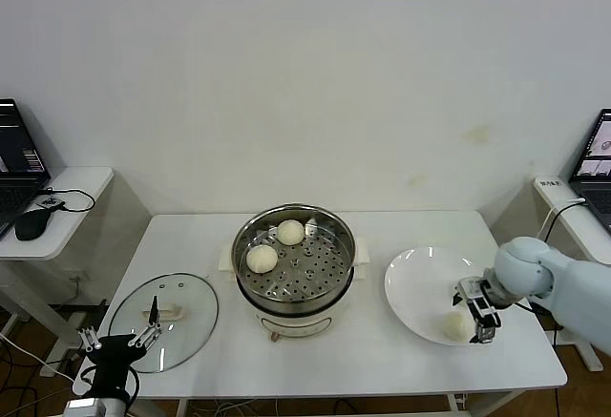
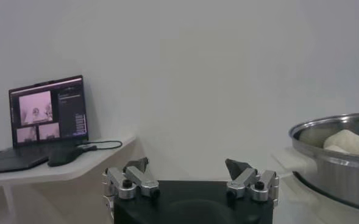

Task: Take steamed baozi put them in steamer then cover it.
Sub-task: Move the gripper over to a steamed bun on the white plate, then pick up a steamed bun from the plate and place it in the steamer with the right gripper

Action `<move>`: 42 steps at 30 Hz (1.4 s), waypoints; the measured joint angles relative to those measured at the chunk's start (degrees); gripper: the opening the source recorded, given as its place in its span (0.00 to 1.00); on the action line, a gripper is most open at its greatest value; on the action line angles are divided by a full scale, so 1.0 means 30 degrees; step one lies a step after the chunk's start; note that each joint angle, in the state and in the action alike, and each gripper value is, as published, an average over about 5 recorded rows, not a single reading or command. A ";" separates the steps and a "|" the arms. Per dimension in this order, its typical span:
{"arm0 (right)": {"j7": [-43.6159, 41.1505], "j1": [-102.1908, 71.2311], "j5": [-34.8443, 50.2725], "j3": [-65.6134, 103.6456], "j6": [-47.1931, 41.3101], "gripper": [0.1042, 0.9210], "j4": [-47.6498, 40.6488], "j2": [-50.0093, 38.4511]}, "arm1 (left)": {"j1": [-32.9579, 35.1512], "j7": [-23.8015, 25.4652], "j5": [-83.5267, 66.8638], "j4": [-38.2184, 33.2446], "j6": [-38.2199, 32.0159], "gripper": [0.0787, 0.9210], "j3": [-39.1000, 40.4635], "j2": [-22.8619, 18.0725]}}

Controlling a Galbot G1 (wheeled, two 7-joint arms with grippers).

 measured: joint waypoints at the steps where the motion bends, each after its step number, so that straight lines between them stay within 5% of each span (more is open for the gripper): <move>1: 0.0019 -0.0094 -0.0015 0.0085 -0.0016 0.88 -0.0140 0.0067 | -0.0019 0.0000 -0.0005 0.0024 0.0000 0.88 -0.0008 0.0011; 13: -0.0001 -0.0627 0.0027 0.0541 -0.0242 0.86 -0.1350 0.0932 | -0.0160 0.0000 -0.0026 0.0102 0.0003 0.88 -0.0015 0.0025; 28: -0.0554 -0.0524 0.0575 0.0649 -0.0499 0.59 -0.1398 0.0979 | -0.0187 -0.0007 -0.0075 0.0130 0.0016 0.88 -0.0067 0.0017; 42: -0.1267 0.2882 0.1989 -0.0069 -0.0548 0.58 -0.1015 0.0684 | -0.0338 -0.0003 -0.0246 -0.0117 0.0095 0.88 -0.0109 0.0208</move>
